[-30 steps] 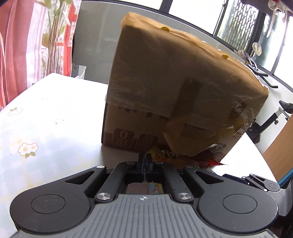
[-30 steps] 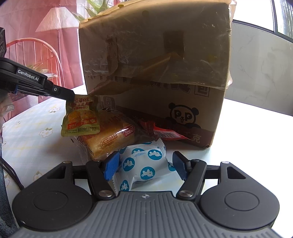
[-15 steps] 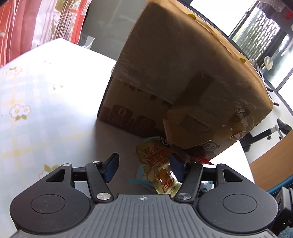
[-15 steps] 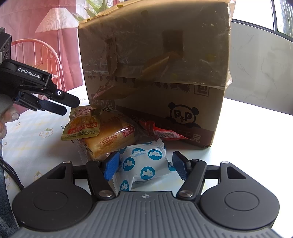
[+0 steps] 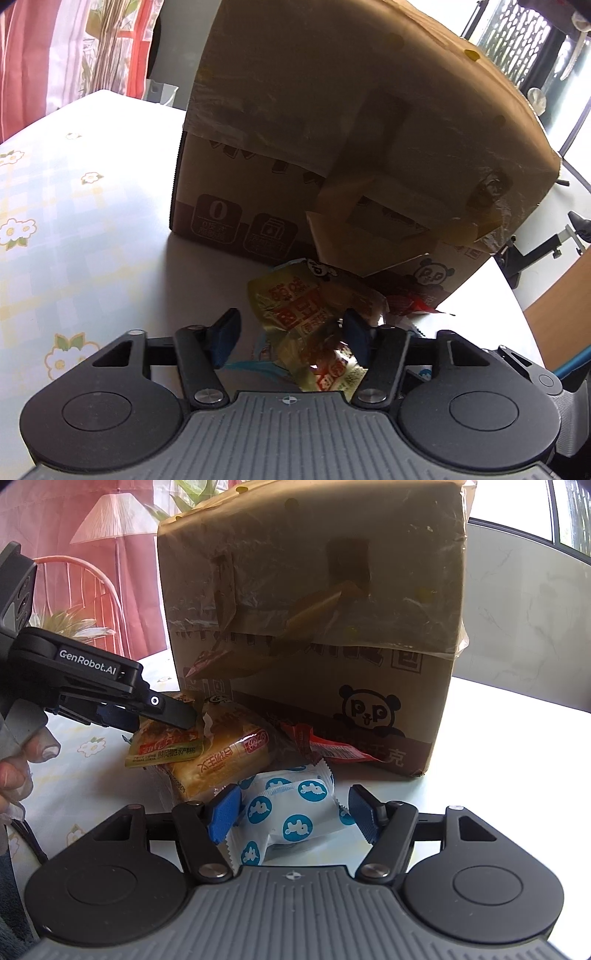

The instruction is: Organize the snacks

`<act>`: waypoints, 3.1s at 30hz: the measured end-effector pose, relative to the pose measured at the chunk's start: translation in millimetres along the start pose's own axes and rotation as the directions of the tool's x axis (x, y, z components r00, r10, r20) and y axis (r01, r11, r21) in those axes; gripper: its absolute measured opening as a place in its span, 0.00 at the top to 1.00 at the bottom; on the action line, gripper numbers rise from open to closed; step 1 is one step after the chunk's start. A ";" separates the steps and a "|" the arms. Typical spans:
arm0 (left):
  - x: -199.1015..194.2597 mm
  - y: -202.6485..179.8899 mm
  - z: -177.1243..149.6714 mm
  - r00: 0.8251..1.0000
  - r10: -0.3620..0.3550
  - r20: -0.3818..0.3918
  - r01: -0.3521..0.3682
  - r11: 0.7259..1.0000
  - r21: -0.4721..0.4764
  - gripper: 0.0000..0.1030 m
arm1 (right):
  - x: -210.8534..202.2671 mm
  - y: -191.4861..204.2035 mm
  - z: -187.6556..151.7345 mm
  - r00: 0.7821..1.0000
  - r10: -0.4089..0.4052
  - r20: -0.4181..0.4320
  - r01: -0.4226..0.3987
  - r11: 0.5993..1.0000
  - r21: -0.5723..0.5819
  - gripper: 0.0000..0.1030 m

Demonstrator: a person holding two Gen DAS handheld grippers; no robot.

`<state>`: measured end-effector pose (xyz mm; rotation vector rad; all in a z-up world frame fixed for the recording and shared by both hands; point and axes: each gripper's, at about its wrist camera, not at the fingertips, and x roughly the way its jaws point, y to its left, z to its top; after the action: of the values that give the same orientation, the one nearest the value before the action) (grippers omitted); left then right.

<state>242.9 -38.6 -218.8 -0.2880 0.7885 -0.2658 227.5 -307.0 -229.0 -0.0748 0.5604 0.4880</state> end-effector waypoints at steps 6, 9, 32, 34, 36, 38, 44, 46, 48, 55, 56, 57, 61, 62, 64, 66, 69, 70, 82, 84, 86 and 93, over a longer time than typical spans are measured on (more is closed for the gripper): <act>-17.0 -10.0 1.7 0.998 -0.037 0.059 0.032 0.996 0.087 0.81 | 5.4 1.0 1.5 1.000 -0.018 -0.020 0.017 1.000 -0.011 0.27; -23.4 -11.2 3.5 0.996 -0.045 0.071 0.038 0.994 0.098 0.86 | 7.9 2.0 1.9 0.999 -0.022 -0.026 0.021 1.000 -0.017 0.26; -62.0 12.4 17.2 0.995 -0.040 0.092 0.033 0.997 0.074 0.93 | -40.5 -8.3 -1.7 1.000 0.017 -0.024 -0.015 0.997 0.080 0.62; -61.6 13.0 16.3 0.995 -0.044 0.089 0.037 0.996 0.077 0.93 | -40.4 -7.2 -1.2 1.000 0.013 -0.024 -0.011 0.996 0.084 0.63; -61.7 14.1 15.5 0.995 -0.049 0.089 0.042 0.997 0.071 0.93 | -38.5 -6.3 -0.3 0.999 0.014 -0.033 -0.011 0.996 0.085 0.63; -63.3 16.1 15.7 0.994 -0.049 0.097 0.043 0.997 0.067 0.93 | -38.7 -4.9 0.5 0.999 0.012 -0.031 -0.010 0.997 0.076 0.64; -62.4 20.0 15.2 0.994 -0.061 0.095 0.056 0.997 0.056 0.93 | -29.3 -4.2 2.7 0.996 0.020 -0.083 -0.015 0.998 0.062 0.57; -61.4 20.0 15.3 0.994 -0.065 0.091 0.060 0.997 0.055 0.93 | -25.4 -2.7 3.6 0.994 0.018 -0.104 -0.013 0.999 0.050 0.45; -61.1 20.0 15.3 0.993 -0.071 0.091 0.066 0.996 0.056 0.93 | -21.6 2.5 2.7 0.992 0.009 -0.122 -0.008 1.000 0.009 0.39; -62.0 23.9 15.5 0.993 -0.076 0.089 0.072 0.996 0.047 0.93 | -9.9 3.1 -0.2 0.989 0.030 -0.144 -0.027 0.999 0.028 0.39; -62.5 24.4 16.0 0.993 -0.076 0.091 0.072 0.996 0.046 0.93 | -9.9 3.5 0.0 0.989 0.031 -0.146 -0.028 0.999 0.027 0.42; -63.3 24.7 16.3 0.993 -0.077 0.094 0.073 0.996 0.045 0.93 | -10.6 3.9 0.0 0.989 0.033 -0.145 -0.030 0.999 0.020 0.45; -69.7 24.8 18.0 0.991 -0.076 0.110 0.071 0.996 0.052 0.93 | -18.7 2.7 3.3 0.990 0.050 -0.129 -0.046 0.998 0.036 0.48; -72.3 24.8 19.0 0.990 -0.078 0.117 0.071 0.996 0.058 0.93 | -22.8 2.5 5.5 0.992 0.050 -0.115 -0.045 0.998 0.041 0.48; -82.0 22.9 22.3 0.986 -0.082 0.145 0.071 0.994 0.083 0.93 | -32.9 0.7 13.1 0.995 0.055 -0.084 -0.050 0.997 0.057 0.48; -96.8 21.8 27.8 0.976 -0.096 0.198 0.076 0.991 0.106 0.93 | -45.1 -0.5 24.9 0.997 0.059 -0.043 -0.057 0.997 0.059 0.48; -116.3 15.0 43.9 0.957 -0.116 0.265 0.073 0.984 0.165 0.93 | -64.6 -2.2 52.5 0.997 0.068 0.037 -0.069 0.997 0.034 0.48; -121.4 12.3 51.6 0.951 -0.127 0.284 0.077 0.981 0.181 0.93 | -69.6 -2.8 61.7 0.996 0.070 0.062 -0.072 0.997 0.025 0.48; -104.5 -28.3 170.1 0.903 -0.220 0.369 0.108 0.948 0.299 0.93 | -57.1 -13.3 210.5 0.954 0.085 0.288 -0.064 0.995 -0.083 0.47; -85.3 -32.1 189.8 0.916 -0.208 0.343 0.100 0.947 0.307 0.93 | -31.4 -16.7 227.1 0.968 0.069 0.243 -0.054 0.996 -0.069 0.47; -65.7 -31.1 206.5 0.934 -0.192 0.303 0.103 0.953 0.285 0.93 | -5.0 -16.4 239.4 0.980 0.059 0.190 -0.050 0.998 -0.050 0.47; -19.4 -25.1 235.8 0.958 -0.112 0.263 0.036 0.960 0.277 0.80 | 54.7 3.4 255.8 0.998 0.031 0.059 -0.027 0.997 -0.069 0.43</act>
<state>397.9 -19.0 -39.4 -0.0930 0.4575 -0.3916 392.1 -230.0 -40.9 -0.1163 0.4865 0.5360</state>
